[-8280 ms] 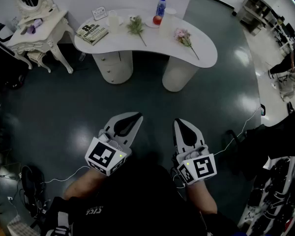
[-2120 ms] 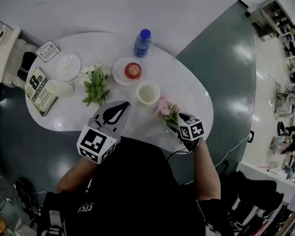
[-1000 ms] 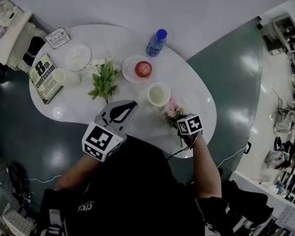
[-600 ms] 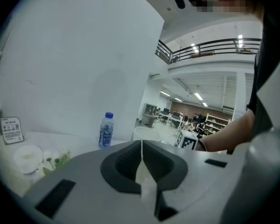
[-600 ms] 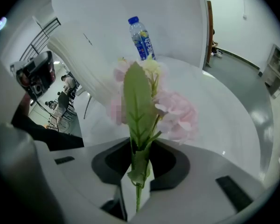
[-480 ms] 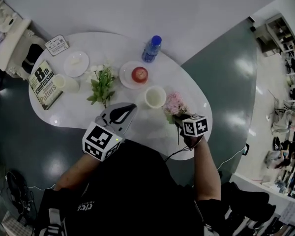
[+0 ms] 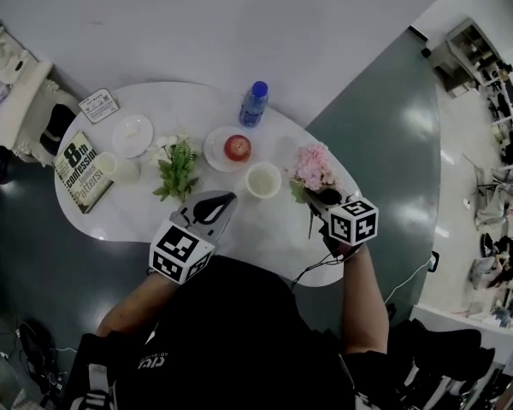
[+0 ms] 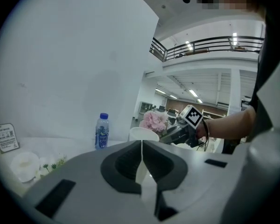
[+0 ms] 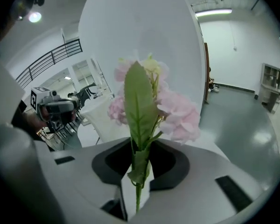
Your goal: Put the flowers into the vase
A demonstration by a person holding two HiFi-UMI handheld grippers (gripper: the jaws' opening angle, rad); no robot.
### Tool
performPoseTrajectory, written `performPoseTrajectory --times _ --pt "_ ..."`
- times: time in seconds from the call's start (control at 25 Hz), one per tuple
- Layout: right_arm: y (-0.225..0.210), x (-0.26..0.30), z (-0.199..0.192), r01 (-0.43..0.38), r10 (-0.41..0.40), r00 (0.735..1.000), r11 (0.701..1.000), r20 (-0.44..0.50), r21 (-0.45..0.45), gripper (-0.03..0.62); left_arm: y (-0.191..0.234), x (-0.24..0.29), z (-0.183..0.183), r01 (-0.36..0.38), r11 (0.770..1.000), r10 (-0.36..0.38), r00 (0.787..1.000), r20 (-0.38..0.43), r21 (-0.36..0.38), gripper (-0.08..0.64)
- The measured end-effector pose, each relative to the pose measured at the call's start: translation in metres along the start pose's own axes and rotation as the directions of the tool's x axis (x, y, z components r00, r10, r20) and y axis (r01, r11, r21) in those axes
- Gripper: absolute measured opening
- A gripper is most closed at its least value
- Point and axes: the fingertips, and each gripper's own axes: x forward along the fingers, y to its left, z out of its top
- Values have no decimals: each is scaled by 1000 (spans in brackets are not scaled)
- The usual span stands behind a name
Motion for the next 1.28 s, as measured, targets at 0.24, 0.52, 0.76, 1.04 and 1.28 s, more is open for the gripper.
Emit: performPoseTrajectory --times 0.24,0.52,0.76,1.04,1.28 --pt "16 -23 52 -9 14 992 999 123 -44 104 -3 0 2 19 1000 -19 1000 -1 10 14" --pt "38 -50 107 -15 41 969 994 242 -109 104 -3 3 -6 11 1000 -11 999 -38 19 14" --pt "62 -63 146 -26 77 947 986 311 -164 103 -3 14 -17 40 999 -37 996 -77 33 15" --pt "83 -73 177 -28 105 930 976 353 -218 103 -2 26 -32 65 998 -61 990 -126 23 149" --pt "97 -81 200 -32 130 914 967 384 -252 103 2 34 -43 67 998 -64 986 -152 14 201"
